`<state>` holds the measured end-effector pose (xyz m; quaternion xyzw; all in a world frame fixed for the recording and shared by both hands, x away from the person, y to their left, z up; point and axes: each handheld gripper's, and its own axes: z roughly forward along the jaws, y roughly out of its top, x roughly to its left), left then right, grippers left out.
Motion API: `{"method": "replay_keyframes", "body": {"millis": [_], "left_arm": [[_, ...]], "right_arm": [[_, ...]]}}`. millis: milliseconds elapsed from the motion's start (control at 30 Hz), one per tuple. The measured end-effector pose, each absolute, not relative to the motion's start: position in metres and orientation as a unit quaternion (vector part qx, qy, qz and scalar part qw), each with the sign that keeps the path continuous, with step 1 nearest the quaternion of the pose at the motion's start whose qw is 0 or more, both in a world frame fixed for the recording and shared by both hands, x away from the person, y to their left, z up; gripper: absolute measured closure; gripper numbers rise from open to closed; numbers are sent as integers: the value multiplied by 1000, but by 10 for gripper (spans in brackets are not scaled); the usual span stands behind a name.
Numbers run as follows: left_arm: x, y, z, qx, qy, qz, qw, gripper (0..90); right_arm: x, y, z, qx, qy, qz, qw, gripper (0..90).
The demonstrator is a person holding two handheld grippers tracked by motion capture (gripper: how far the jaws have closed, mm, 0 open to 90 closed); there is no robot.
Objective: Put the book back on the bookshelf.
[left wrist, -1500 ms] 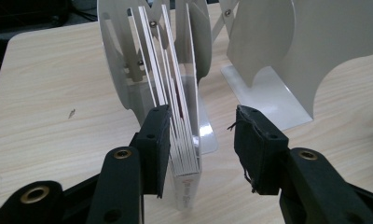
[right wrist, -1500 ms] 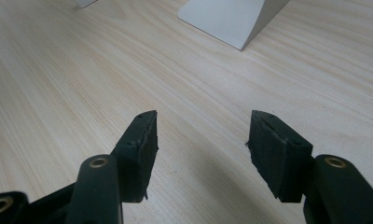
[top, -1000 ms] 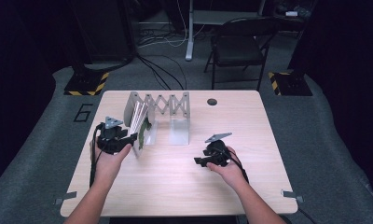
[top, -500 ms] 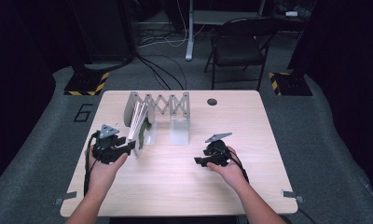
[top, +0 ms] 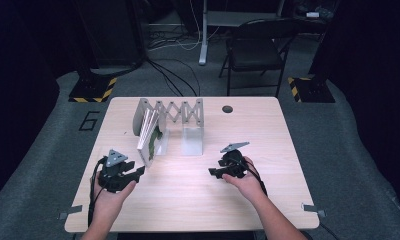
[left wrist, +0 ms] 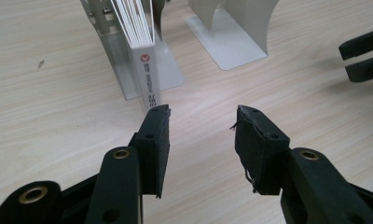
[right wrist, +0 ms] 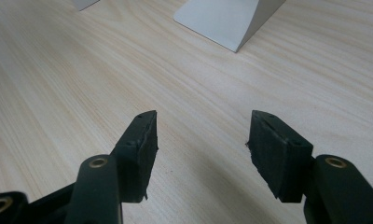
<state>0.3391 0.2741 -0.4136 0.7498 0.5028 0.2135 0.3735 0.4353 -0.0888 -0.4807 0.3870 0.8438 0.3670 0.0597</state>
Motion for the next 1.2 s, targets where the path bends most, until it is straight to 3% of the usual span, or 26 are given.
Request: {"method": "replay_keyframes", "body": {"millis": [800, 1200], "left_arm": [[331, 274, -461, 768, 473, 192, 386, 532], [339, 282, -484, 779, 471, 186, 369, 466]], "right_arm": [[434, -88, -480, 384, 845, 367, 63, 421], [435, -88, -481, 383, 845, 367, 63, 421]]}}
